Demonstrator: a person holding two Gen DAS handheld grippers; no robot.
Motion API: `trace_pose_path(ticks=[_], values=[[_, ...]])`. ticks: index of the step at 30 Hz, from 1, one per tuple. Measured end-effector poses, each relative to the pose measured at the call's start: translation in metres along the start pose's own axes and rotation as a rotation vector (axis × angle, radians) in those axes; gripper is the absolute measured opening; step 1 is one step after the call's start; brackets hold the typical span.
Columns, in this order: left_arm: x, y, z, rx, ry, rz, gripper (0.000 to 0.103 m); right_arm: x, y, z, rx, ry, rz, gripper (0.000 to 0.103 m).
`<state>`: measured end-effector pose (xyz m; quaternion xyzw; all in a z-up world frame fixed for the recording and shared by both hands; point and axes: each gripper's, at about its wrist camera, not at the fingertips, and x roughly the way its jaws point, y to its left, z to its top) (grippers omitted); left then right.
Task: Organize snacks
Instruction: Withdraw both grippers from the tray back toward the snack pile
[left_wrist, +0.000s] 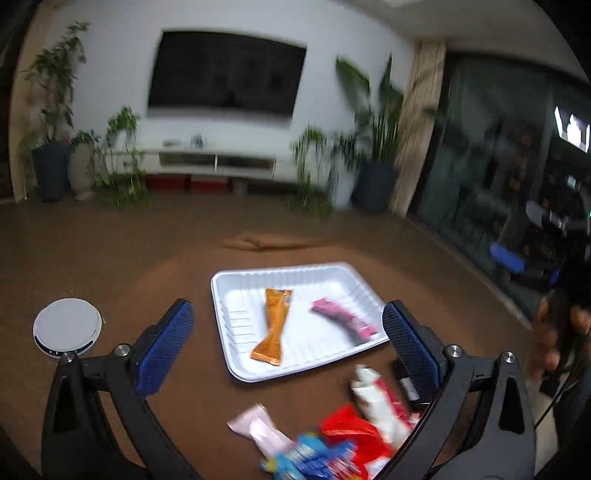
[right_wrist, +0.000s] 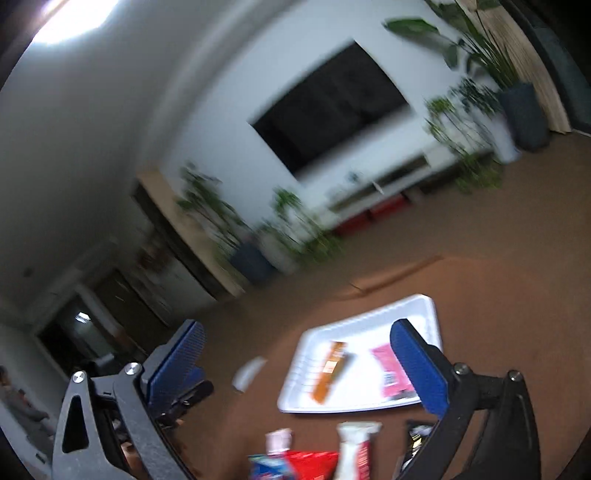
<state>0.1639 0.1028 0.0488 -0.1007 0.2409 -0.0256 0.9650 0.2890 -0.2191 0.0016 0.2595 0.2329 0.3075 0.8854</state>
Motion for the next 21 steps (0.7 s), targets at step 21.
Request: trace_pose_path(ticks=[21], values=[[-0.062, -0.095, -0.168, 0.152, 0.347, -0.108, 0.103, -0.082, -0.009, -0.178, 0.159, 0.373, -0.128, 0.103]])
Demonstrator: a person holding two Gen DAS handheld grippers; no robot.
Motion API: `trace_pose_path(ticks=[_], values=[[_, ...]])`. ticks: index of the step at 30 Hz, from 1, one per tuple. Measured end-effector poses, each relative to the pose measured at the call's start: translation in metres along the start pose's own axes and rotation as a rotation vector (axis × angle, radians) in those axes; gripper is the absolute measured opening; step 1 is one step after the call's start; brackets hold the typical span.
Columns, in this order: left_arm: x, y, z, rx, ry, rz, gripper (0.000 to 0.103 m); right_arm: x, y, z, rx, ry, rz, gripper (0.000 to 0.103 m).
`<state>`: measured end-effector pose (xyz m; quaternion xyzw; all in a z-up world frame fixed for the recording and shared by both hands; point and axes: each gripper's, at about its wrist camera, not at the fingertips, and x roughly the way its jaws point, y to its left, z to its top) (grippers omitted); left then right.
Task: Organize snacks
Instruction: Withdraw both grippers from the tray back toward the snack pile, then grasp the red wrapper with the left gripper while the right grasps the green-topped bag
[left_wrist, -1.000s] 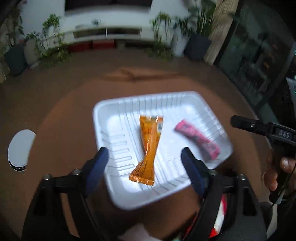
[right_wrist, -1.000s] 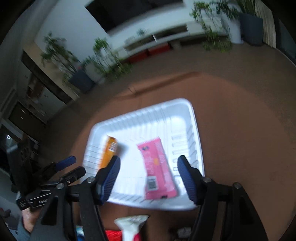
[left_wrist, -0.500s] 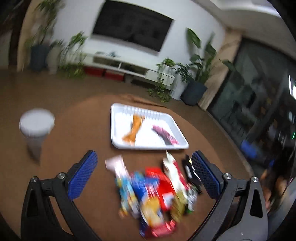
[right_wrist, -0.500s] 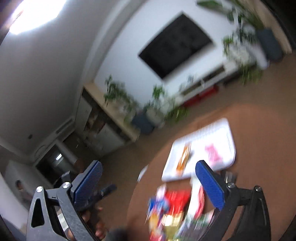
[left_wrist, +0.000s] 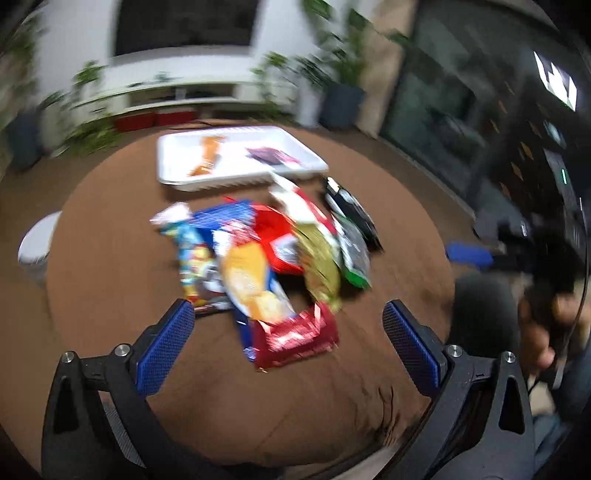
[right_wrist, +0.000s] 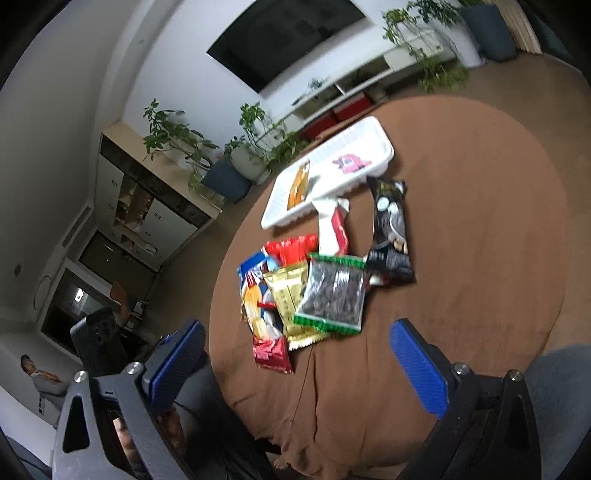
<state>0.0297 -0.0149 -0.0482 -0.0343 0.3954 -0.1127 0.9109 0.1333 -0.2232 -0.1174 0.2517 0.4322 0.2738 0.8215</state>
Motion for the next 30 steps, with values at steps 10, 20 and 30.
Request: trace_pose_path(ticks=[10, 20, 30], values=[[0.047, -0.021, 0.007, 0.44, 0.203, -0.134, 0.07, 0.009, -0.003, -0.013, 0.002, 0.022, -0.005, 0.103], [0.105, -0.026, -0.005, 0.625, 0.387, -0.2, 0.061, 0.012, 0.0, -0.014, -0.007, 0.025, -0.006, 0.102], [0.126, -0.013, -0.003, 0.603, 0.454, -0.214, 0.058, 0.021, -0.003, -0.017, 0.005, 0.053, 0.015, 0.102]])
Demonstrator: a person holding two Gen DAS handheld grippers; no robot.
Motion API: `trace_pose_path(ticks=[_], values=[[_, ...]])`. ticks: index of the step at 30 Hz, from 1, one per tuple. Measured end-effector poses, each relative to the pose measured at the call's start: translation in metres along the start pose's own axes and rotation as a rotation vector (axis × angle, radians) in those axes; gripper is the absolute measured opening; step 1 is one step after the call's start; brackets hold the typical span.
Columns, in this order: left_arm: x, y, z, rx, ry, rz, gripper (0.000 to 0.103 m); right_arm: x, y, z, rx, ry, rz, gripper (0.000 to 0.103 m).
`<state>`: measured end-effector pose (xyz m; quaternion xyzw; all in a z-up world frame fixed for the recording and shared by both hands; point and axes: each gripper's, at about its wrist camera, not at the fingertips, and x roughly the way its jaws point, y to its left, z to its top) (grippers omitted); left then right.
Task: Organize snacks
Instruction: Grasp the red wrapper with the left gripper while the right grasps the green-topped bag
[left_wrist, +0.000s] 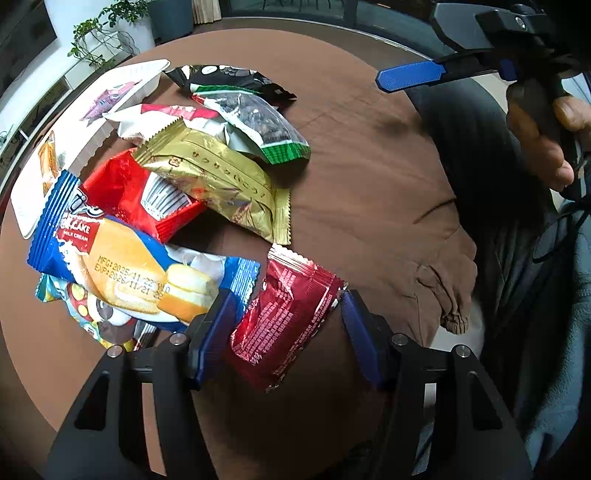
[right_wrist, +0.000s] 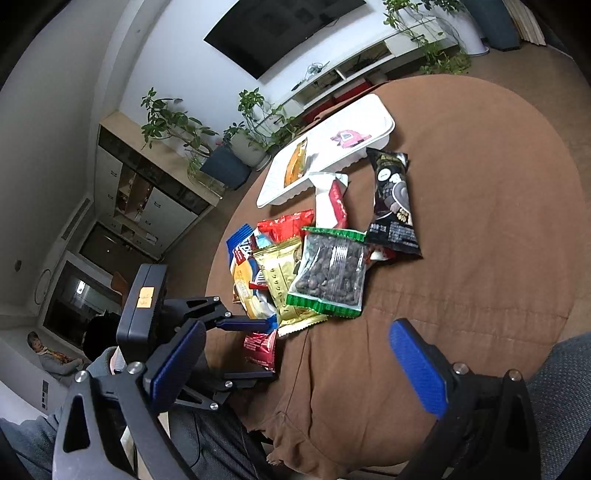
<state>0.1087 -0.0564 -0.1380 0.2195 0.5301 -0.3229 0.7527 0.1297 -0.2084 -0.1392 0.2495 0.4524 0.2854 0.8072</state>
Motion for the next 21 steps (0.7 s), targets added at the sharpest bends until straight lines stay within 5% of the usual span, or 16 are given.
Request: trace_pose_path(ticks=[10, 15, 21], values=[[-0.007, 0.002, -0.009, -0.027, 0.045, -0.037, 0.058, 0.011, 0.0, -0.001, 0.004, 0.029, 0.006, 0.102], [-0.007, 0.007, -0.007, -0.099, 0.058, 0.007, 0.037, 0.012, 0.003, 0.001, -0.019, 0.03, -0.012, 0.1], [-0.01, 0.016, -0.012, -0.182, 0.058, 0.035, 0.031, 0.02, 0.007, 0.004, -0.058, 0.057, -0.073, 0.097]])
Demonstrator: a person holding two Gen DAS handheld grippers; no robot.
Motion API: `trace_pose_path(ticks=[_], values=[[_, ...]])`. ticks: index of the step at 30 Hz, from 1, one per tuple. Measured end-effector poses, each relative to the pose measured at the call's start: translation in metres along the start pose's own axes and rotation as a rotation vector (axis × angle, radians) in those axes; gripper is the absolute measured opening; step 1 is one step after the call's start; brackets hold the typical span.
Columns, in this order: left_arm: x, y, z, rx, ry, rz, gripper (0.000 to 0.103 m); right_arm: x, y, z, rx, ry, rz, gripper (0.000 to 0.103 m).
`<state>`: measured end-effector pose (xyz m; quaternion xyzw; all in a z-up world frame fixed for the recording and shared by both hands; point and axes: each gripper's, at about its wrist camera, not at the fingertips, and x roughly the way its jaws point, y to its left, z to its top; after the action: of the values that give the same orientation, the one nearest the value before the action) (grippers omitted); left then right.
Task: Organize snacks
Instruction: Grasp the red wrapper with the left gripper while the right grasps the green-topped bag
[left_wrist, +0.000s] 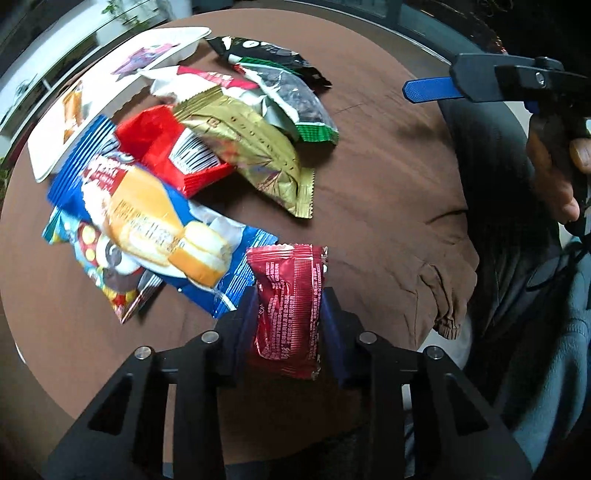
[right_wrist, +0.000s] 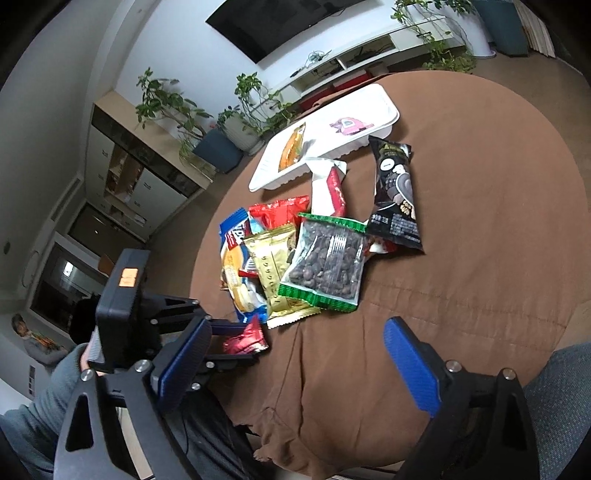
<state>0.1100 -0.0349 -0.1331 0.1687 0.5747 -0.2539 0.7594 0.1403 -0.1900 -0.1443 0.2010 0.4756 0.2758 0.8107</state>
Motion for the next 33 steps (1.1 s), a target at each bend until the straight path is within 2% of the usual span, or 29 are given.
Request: trace_pose_path(ticks=[4, 9, 14, 19, 28, 30, 33], values=[[-0.003, 0.002, -0.005, -0.046, -0.008, 0.016, 0.029, 0.006, 0.002, 0.005, -0.018, 0.011, -0.039, 0.094], [-0.009, 0.004, -0.017, -0.146, -0.055, -0.005, 0.029, 0.02, 0.004, 0.018, -0.021, 0.03, -0.064, 0.086], [-0.017, 0.011, -0.032, -0.242, -0.123, -0.055, 0.029, 0.039, -0.001, 0.028, 0.041, 0.061, -0.051, 0.08], [-0.024, 0.022, -0.042, -0.329, -0.182, -0.078, 0.029, 0.061, -0.008, 0.033, 0.102, 0.115, -0.064, 0.079], [-0.03, 0.015, -0.051, -0.388, -0.235, -0.131, 0.029, 0.07, -0.023, 0.041, 0.154, 0.121, -0.083, 0.077], [-0.028, 0.013, -0.048, -0.392, -0.238, -0.132, 0.029, 0.07, -0.023, 0.042, 0.14, 0.122, -0.081, 0.069], [-0.027, 0.012, -0.048, -0.396, -0.243, -0.135, 0.029, 0.07, -0.027, 0.043, 0.134, 0.127, -0.065, 0.063]])
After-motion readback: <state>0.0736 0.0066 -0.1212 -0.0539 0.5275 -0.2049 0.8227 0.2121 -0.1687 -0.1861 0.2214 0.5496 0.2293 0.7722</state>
